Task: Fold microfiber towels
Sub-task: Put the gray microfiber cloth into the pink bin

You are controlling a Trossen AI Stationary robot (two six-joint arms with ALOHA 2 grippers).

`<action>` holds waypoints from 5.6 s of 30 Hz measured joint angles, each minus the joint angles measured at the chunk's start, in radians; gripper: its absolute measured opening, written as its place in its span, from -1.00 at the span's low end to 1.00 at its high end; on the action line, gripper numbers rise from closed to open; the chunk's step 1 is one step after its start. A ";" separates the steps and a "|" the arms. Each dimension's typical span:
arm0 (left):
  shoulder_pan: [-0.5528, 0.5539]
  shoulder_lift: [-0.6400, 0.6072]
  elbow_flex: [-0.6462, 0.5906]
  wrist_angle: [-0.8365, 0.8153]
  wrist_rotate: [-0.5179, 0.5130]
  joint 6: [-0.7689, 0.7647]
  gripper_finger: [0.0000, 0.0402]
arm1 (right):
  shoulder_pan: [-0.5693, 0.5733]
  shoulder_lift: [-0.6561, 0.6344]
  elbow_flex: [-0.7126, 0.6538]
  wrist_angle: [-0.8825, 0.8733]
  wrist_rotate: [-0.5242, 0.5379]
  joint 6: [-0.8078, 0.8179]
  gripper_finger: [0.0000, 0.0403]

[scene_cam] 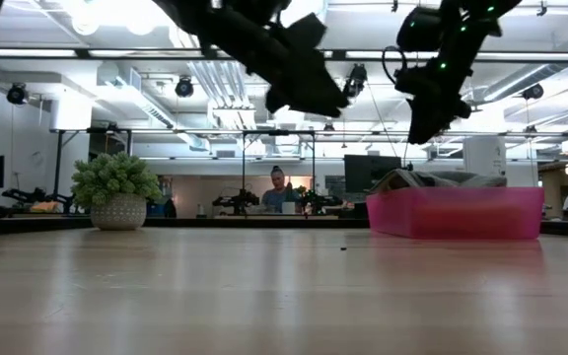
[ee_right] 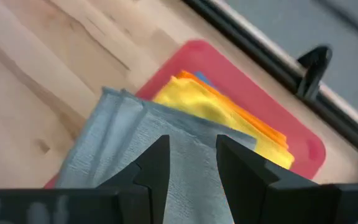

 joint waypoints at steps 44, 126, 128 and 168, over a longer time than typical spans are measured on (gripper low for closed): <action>0.107 -0.205 -0.270 0.197 -0.007 0.182 -0.20 | -0.253 0.185 -0.013 -0.069 -0.221 -0.082 -0.94; 0.107 -0.204 -0.286 0.223 -0.011 0.182 -0.20 | -0.003 0.358 0.087 0.041 0.113 0.163 -0.95; 0.107 -0.203 -0.286 0.224 -0.011 0.182 -0.20 | 0.004 0.344 0.087 0.040 0.113 0.169 -0.96; 0.105 -0.203 -0.286 0.224 -0.011 0.179 -0.20 | 0.138 0.349 0.159 0.036 0.184 0.249 -0.26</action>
